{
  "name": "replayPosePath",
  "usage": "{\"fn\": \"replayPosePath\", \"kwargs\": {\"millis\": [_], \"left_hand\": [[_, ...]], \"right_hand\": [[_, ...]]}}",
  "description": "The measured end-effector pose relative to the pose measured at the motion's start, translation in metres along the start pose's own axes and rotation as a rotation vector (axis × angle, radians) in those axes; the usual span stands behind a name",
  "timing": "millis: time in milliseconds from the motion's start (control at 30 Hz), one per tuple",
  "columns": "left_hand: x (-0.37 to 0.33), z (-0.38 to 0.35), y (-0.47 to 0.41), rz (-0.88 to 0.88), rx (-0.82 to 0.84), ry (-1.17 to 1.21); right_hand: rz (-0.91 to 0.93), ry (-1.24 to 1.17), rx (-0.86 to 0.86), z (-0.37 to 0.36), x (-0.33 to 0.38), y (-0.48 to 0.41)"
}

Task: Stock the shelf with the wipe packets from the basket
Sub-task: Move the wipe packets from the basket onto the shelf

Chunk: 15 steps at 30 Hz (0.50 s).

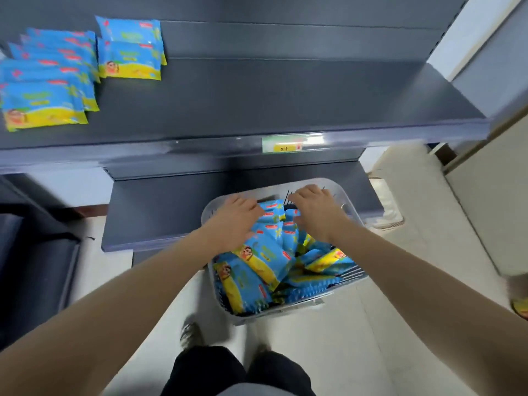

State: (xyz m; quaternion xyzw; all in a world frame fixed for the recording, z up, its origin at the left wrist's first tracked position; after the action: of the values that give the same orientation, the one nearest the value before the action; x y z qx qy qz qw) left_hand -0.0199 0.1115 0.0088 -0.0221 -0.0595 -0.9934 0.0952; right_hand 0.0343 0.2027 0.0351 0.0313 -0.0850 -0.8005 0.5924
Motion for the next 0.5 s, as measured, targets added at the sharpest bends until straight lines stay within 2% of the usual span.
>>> {"fn": "replayPosePath", "kwargs": {"millis": [167,367,500], "left_hand": [[0.0,-0.054,-0.003,-0.019,0.169,-0.029],[-0.012,-0.077,-0.018,-0.029,0.248,-0.058],[-0.01,-0.082,-0.02,-0.005,0.249,-0.044]], "right_hand": [[0.021,-0.007,0.066,-0.032,-0.002,-0.01],[0.029,-0.009,0.116,-0.054,-0.004,-0.019],[0.013,-0.105,0.168,-0.076,-0.003,-0.028]]}}
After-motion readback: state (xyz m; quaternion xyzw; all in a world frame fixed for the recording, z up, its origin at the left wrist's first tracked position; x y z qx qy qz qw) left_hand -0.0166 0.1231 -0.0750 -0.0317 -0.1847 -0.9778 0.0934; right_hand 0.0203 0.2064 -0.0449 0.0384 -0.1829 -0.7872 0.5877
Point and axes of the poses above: each hand's wrist, its own y-axis away from the middle knuckle, its own z-axis out of the back of the hand, x = y × z, the point moved 10 cm from there along -y, towards the middle knuckle, and after that the axes turned 8 degrees about -y, right-handed, at the moved point
